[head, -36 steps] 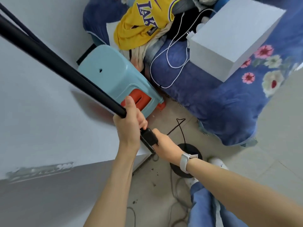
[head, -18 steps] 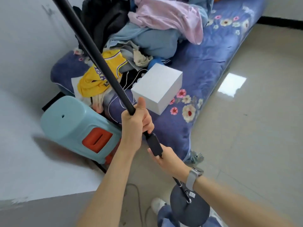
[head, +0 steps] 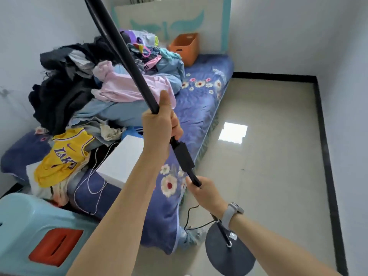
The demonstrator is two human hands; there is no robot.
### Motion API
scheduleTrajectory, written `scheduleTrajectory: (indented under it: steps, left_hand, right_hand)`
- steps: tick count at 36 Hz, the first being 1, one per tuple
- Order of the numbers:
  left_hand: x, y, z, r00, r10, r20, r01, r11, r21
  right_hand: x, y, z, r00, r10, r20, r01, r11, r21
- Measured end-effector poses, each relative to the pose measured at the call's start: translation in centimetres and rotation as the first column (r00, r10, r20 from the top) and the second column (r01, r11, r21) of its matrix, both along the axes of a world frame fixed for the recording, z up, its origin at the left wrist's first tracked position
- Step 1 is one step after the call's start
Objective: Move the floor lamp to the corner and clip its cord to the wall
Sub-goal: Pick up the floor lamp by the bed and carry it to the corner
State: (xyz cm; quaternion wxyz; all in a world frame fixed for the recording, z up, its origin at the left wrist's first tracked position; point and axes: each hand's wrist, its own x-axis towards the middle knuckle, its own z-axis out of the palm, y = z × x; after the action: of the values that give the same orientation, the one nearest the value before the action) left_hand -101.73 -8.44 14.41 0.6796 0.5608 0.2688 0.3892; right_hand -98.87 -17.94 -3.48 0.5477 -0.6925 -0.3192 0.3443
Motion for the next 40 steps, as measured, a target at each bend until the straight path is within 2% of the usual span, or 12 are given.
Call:
scheduleTrajectory:
  steps: [9, 13, 19, 26, 35, 40]
  left_hand:
    - [13.5, -0.5, 3.4, 0.986, -0.157, 0.057, 0.15, 0.982, 0.112]
    - [19.4, 0.9, 2.7, 0.941, -0.311, 0.132, 0.292, 0.946, 0.142]
    - [31.5, 5.3, 3.1, 0.893, -0.443, 0.079, 0.418, 0.882, 0.218]
    - [45.2, 8.4, 4.7, 0.853, -0.517, 0.07, 0.485, 0.836, 0.257]
    - [62.8, 8.1, 5.3, 0.81, -0.587, 0.016, 0.562, 0.783, 0.265]
    - [73.1, 7.4, 4.9, 0.807, -0.589, 0.039, 0.561, 0.785, 0.261]
  right_hand:
    - [12.9, 0.9, 2.8, 0.987, -0.164, 0.004, 0.163, 0.985, 0.061]
    - [19.3, 2.5, 3.7, 0.979, -0.202, 0.02, 0.201, 0.978, 0.047]
    - [30.2, 5.8, 4.8, 0.949, -0.312, 0.038, 0.312, 0.95, 0.019]
    - [43.8, 8.4, 6.0, 0.917, -0.399, 0.016, 0.4, 0.917, -0.01]
    - [60.4, 8.9, 5.4, 0.86, -0.509, -0.036, 0.509, 0.861, 0.002]
    - [71.2, 8.4, 4.8, 0.861, -0.509, -0.024, 0.509, 0.86, 0.024]
